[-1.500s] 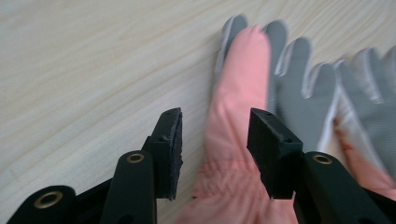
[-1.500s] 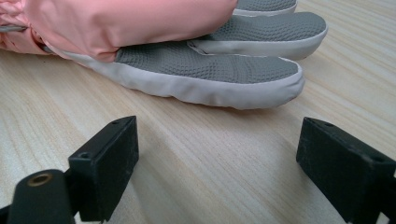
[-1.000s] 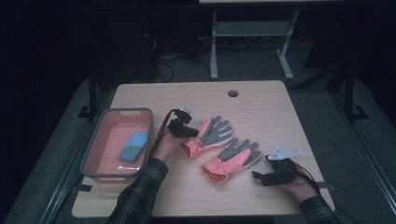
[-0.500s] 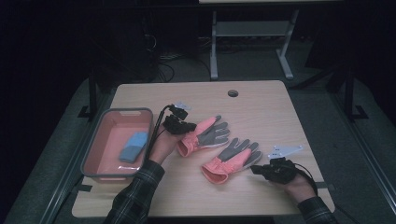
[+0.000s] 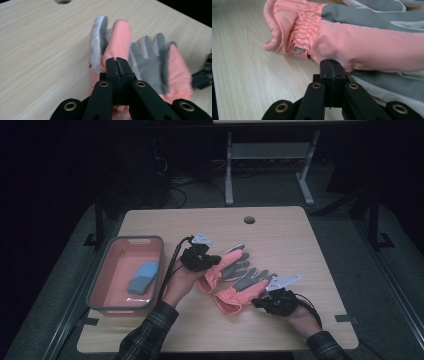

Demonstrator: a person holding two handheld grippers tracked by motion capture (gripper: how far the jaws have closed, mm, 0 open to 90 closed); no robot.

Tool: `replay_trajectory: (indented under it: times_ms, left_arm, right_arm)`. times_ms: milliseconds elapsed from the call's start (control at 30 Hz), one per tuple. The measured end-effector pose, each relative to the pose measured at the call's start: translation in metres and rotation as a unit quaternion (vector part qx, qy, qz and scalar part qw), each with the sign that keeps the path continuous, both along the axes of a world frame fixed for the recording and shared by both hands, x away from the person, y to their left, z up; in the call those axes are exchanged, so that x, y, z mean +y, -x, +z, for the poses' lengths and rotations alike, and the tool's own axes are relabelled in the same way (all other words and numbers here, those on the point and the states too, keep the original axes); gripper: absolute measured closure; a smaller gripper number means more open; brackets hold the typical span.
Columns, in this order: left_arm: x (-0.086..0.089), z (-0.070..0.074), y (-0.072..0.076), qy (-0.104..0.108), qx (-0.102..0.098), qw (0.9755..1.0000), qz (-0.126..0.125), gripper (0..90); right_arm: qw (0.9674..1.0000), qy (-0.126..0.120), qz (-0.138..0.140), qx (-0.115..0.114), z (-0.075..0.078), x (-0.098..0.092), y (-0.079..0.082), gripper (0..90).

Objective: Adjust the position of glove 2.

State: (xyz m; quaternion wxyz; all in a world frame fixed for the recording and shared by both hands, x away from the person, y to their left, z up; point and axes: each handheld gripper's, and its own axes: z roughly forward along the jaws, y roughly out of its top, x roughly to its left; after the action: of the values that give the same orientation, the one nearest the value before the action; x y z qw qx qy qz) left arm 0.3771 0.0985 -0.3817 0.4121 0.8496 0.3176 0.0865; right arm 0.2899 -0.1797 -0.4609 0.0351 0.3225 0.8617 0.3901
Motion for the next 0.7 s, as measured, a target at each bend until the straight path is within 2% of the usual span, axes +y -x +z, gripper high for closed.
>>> replay_trajectory:
  times_ms: [200, 300, 433, 500, 567, 633, 700]
  left_arm:
    - [-0.01, -0.004, 0.015, 0.02, 0.007, 0.9993, -0.032, 89.3]
    - [-0.014, -0.006, 0.022, 0.035, 0.02, 0.9979, -0.051, 89.2]
    - [-0.022, -0.008, 0.032, 0.034, 0.028, 0.9964, -0.073, 89.2]
    - [-0.024, -0.011, 0.037, 0.039, 0.038, 0.9951, -0.083, 89.2]
    - [-0.028, -0.015, 0.042, 0.042, 0.051, 0.9928, -0.1, 89.3]
    - [-0.033, -0.019, 0.047, 0.026, 0.045, 0.9928, -0.108, 89.6]
    - [-0.034, -0.02, 0.05, 0.025, 0.049, 0.9921, -0.112, 89.6]
  right_arm:
    - [1.0, 0.002, -0.001, -0.002, 0.0, 0.005, -0.002, 90.0]
    - [1.0, 0.002, -0.003, -0.001, 0.0, 0.005, -0.002, 90.0]
    - [1.0, 0.001, -0.004, -0.002, 0.0, 0.005, -0.002, 90.0]
    - [1.0, 0.002, -0.004, -0.003, 0.0, 0.005, -0.002, 90.0]
    - [1.0, 0.003, -0.003, -0.004, -0.001, 0.005, -0.002, 90.0]
    - [1.0, 0.003, -0.005, 0.0, -0.001, 0.005, -0.001, 90.0]
    - [1.0, 0.003, -0.005, -0.002, -0.001, 0.004, -0.001, 90.0]
